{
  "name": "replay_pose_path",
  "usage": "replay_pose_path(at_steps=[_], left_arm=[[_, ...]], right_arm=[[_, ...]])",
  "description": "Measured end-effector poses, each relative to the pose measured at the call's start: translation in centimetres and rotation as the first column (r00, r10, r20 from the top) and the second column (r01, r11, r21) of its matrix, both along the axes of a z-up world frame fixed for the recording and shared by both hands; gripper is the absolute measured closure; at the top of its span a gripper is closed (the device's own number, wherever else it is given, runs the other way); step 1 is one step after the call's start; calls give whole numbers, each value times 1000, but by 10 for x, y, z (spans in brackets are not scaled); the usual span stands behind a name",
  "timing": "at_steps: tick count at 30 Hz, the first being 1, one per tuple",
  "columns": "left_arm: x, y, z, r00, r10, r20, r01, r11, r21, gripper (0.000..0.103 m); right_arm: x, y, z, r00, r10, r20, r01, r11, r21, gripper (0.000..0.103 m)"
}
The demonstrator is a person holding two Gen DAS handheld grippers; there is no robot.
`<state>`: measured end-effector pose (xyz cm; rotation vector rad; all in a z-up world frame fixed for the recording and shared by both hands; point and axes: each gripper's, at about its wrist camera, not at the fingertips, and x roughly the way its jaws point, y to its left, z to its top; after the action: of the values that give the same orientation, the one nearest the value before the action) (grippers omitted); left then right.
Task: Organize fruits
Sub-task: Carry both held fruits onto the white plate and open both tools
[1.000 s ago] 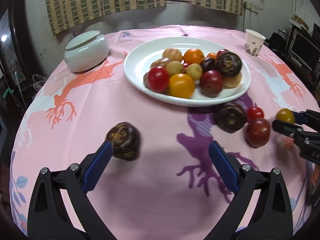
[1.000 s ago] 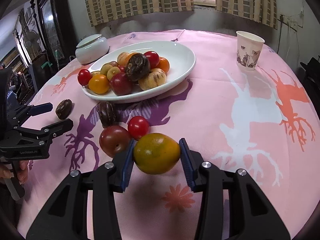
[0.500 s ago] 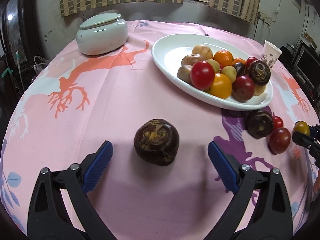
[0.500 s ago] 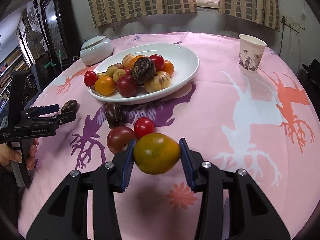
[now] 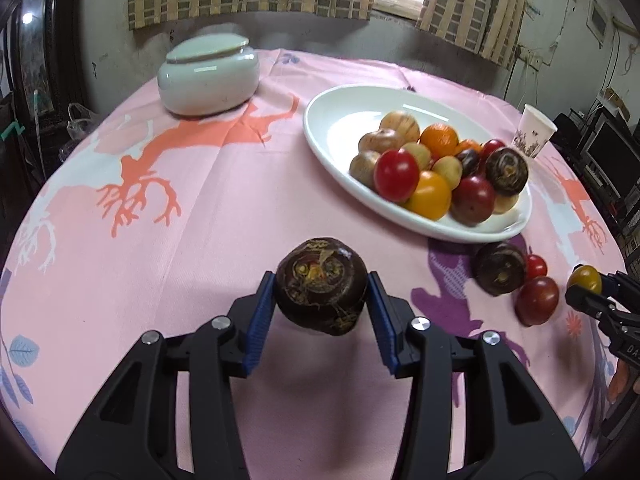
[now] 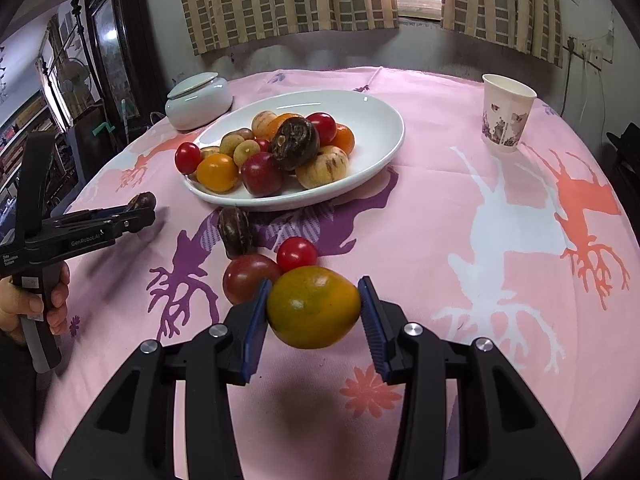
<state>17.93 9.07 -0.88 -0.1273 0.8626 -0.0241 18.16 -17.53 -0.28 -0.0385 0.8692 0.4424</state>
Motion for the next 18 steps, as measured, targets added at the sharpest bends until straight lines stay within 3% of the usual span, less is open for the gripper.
replay_pose_path(at_steps=[10,18], left_arm=[[0,-49,28,992,-110,60,107,993,50,57],[36,-82,47,981,-170,98,157,979,128,57]], right_arm=[[8,5,22,1000,7,24,-7,999,31,59],[61,14,49,999,-23,42,18,993,119,59]])
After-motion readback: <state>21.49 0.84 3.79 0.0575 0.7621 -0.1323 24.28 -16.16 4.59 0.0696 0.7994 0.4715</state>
